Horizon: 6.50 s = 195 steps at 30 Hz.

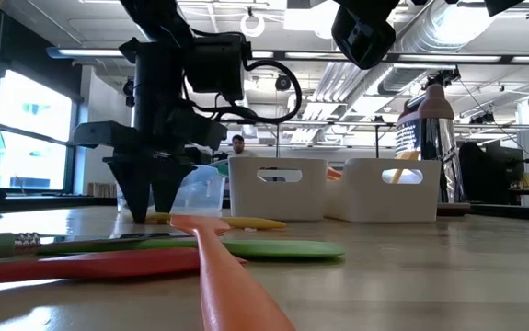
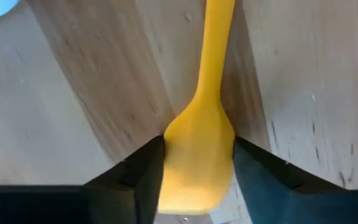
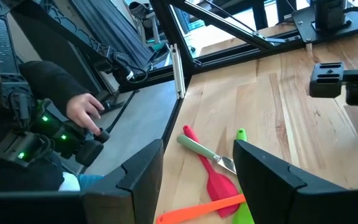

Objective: Pick & Place Kitchen Items
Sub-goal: Put the yellow spatula into the right white bin

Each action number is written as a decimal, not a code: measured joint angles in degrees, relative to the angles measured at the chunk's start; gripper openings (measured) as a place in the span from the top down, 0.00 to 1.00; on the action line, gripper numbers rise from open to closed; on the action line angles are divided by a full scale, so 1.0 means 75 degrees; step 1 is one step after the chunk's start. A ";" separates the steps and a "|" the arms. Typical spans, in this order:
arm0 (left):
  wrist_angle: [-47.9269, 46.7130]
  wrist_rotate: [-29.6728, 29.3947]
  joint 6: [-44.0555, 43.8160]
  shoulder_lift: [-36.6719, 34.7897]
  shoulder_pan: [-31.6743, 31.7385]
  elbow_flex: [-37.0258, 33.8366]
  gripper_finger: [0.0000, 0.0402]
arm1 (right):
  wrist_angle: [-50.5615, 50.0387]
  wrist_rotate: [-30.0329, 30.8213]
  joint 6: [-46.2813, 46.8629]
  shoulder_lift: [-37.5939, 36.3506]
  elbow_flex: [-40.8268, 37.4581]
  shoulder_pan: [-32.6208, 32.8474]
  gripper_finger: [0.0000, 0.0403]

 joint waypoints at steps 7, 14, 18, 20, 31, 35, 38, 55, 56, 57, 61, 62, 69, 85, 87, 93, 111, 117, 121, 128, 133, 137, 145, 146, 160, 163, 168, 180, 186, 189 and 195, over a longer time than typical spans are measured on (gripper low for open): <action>0.0038 0.0066 -0.0057 0.0000 0.0006 0.0000 0.69 | 0.0057 -0.0001 0.0003 0.0002 0.0000 0.0000 0.54; 0.0040 0.0041 -0.0082 0.0000 0.0006 0.0000 0.75 | 0.0058 -0.0001 0.0032 0.0002 0.0000 0.0000 0.54; 0.0046 0.0023 -0.0098 0.0000 0.0006 0.0000 0.80 | 0.0055 0.0000 0.0032 0.0002 0.0000 0.0000 0.54; 0.0036 0.0023 -0.0243 0.0000 0.0003 0.0000 0.80 | 0.0055 0.0000 0.0032 0.0000 0.0000 0.0000 0.54; -0.0910 -0.0098 -0.0771 -0.0176 -0.0371 0.0352 0.81 | 0.0060 -0.0029 0.0029 0.0003 0.0000 0.0000 0.54; -0.1588 0.0212 -0.0914 -0.0211 -0.0611 0.0637 0.81 | 0.0064 -0.0058 0.0029 0.0001 0.0000 0.0000 0.54; -0.2019 0.0268 -0.0957 -0.0192 -0.0777 0.0838 0.81 | 0.0070 -0.0070 0.0029 0.0003 0.0000 0.0018 0.54; -0.5702 -0.0058 -0.2701 -0.0216 -0.2352 0.3250 0.82 | 0.1100 -0.1784 -0.0055 0.0003 0.0000 0.0214 0.54; -0.5945 -0.0212 -0.2860 -0.0216 -0.2470 0.3493 0.82 | 0.1196 -0.1954 -0.0055 0.0003 0.0000 0.0231 0.54; -0.6181 -0.0409 -0.3032 -0.0220 -0.2597 0.3732 0.82 | 0.1304 -0.2128 -0.0057 0.0003 0.0000 0.0258 0.54; -0.6316 -0.1159 -0.3360 -0.0299 -0.3061 0.4531 0.82 | 0.1740 -0.2879 -0.0264 0.0003 0.0000 0.0462 0.54; -0.6324 -0.1411 -0.3417 -0.0346 -0.3193 0.4695 0.82 | 0.1857 -0.2995 -0.0302 0.0003 0.0000 0.0524 0.54; -0.6337 -0.3826 -0.3718 -0.0503 -0.3652 0.5506 0.82 | 0.2119 -0.2998 -0.0463 0.0003 0.0003 0.0872 0.54; -0.5944 -0.6795 -0.4735 -0.1410 -0.3927 0.5659 0.82 | 0.0813 -0.2375 -0.1469 0.0003 0.0001 0.1444 0.54; -0.5354 -0.6798 -0.4587 -0.1759 -0.4038 0.5659 0.82 | 0.0594 -0.1705 -0.1834 0.0003 0.0000 0.1451 0.54; -0.2532 -0.5515 -0.2648 -0.2635 -0.4331 0.5659 0.82 | 0.1169 0.0126 -0.3357 0.0006 0.0000 0.1455 0.54; 0.1811 0.1519 0.0889 -0.1677 -0.2854 0.5652 0.82 | 0.3971 0.5150 -1.0052 -0.0008 0.0859 0.3689 0.54; 0.2344 0.2509 0.1101 -0.0899 -0.2453 0.5647 0.82 | 0.2677 0.5439 -0.9731 -0.0009 0.1379 0.3697 0.54; 0.2476 0.2661 0.1120 -0.0719 -0.2198 0.5643 0.82 | 0.2364 0.5415 -0.9127 -0.0003 0.1399 0.3439 0.54; 0.2867 0.3160 0.1117 -0.0473 -0.1892 0.5659 0.82 | 0.2247 0.5383 -0.8424 -0.0003 0.1402 0.2965 0.54; 0.3002 0.3320 0.1117 -0.0316 -0.1700 0.5679 0.82 | 0.2110 0.5187 -0.8333 -0.0003 0.1402 0.2699 0.54; 0.2930 0.3549 0.1117 -0.0179 -0.1548 0.5654 0.82 | 0.1873 0.4716 -0.7973 -0.0003 0.1402 0.2521 0.54; 0.2779 0.3748 0.1109 -0.0146 -0.1440 0.5654 0.82 | 0.1463 0.4862 -0.7983 -0.0003 0.1402 0.2476 0.69; 0.2772 0.3826 0.1113 -0.0146 -0.1443 0.5654 0.82 | 0.1445 0.4861 -0.7982 -0.0003 0.1402 0.2480 0.72; 0.2434 0.3927 0.0784 -0.0152 -0.1434 0.5654 0.82 | 0.1098 0.6017 -0.8164 -0.0003 0.1403 0.2795 0.97; 0.2377 0.3760 0.0511 -0.0154 -0.1441 0.5654 0.72 | 0.1045 0.6049 -0.8166 -0.0003 0.1402 0.2798 0.98; 0.2257 0.3562 0.0254 -0.0171 -0.1445 0.5668 0.44 | 0.1078 0.6242 -0.8213 -0.0003 0.1402 0.2789 0.98; 0.0922 0.0999 -0.1377 -0.0160 -0.1478 0.5663 0.20 | -0.0288 0.7679 -0.7342 -0.0030 0.1402 0.3048 0.99; -0.1557 -0.0691 -0.2902 -0.0154 -0.1515 0.5659 0.20 | -0.2130 0.9633 -0.5261 -0.0515 0.1402 0.3228 0.99; -0.2928 -0.0923 -0.3968 -0.0154 -0.1547 0.5658 0.20 | -0.3316 0.9962 -0.3754 -0.1101 0.1402 0.3122 0.99; -0.4454 -0.1549 -0.5344 -0.0096 -0.1939 0.5651 0.20 | -0.6002 0.8416 -0.0579 -0.2321 0.1405 0.2096 0.99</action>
